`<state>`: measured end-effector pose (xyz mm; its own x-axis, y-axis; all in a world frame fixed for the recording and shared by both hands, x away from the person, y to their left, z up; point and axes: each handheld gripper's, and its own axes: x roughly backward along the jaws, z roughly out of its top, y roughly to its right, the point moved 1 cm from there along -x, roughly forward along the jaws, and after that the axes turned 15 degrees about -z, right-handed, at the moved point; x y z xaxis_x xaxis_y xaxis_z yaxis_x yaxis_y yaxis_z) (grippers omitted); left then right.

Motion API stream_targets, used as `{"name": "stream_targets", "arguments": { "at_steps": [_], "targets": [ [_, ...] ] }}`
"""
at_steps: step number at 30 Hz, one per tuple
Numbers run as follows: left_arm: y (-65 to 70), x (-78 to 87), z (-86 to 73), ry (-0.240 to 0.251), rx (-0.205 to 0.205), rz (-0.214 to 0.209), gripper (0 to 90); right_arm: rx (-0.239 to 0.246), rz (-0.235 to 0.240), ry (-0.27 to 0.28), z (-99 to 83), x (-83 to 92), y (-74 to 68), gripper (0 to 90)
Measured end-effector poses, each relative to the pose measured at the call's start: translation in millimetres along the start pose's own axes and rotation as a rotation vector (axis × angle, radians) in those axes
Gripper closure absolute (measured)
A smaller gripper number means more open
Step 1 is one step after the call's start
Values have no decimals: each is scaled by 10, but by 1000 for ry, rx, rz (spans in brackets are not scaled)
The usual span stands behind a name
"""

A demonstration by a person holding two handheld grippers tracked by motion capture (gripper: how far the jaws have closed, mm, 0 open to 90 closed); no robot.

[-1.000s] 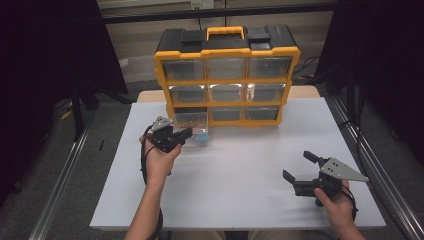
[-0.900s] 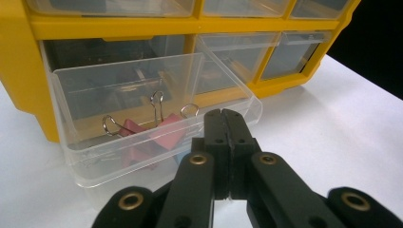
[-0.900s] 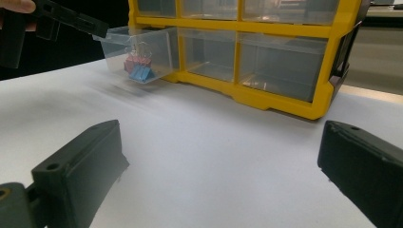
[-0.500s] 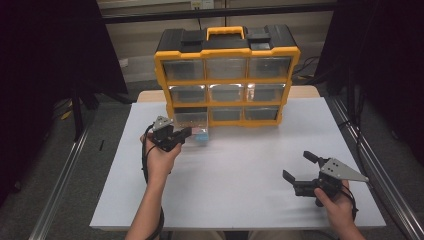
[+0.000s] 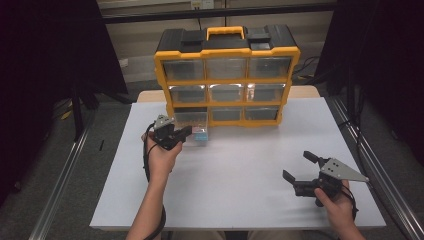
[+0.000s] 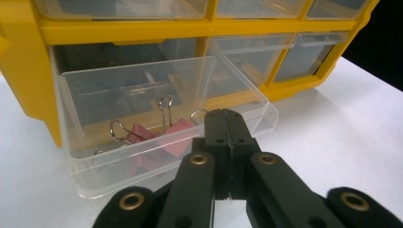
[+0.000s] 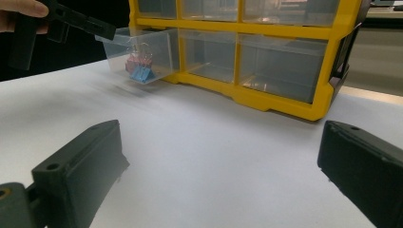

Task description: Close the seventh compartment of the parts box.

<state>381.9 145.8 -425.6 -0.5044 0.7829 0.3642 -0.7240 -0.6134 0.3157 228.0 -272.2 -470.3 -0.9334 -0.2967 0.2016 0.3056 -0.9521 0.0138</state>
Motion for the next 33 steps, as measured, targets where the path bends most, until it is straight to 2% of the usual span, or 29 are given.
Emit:
{"name": "stream_targets", "arguments": {
  "at_steps": [8, 15, 33],
  "targets": [
    [-6, -13, 18, 8, 1, 13, 900, -5, 3, -5, 0, -3, -8, 11],
    [6, -63, 63, 14, -13, 2, 900, -3, 0, -2, 3, -2, -5, 11],
    [-65, -157, 97, 45, 0, 17, 900, 1, -2, 5, 6, -5, -4, 11]
  ]
}}
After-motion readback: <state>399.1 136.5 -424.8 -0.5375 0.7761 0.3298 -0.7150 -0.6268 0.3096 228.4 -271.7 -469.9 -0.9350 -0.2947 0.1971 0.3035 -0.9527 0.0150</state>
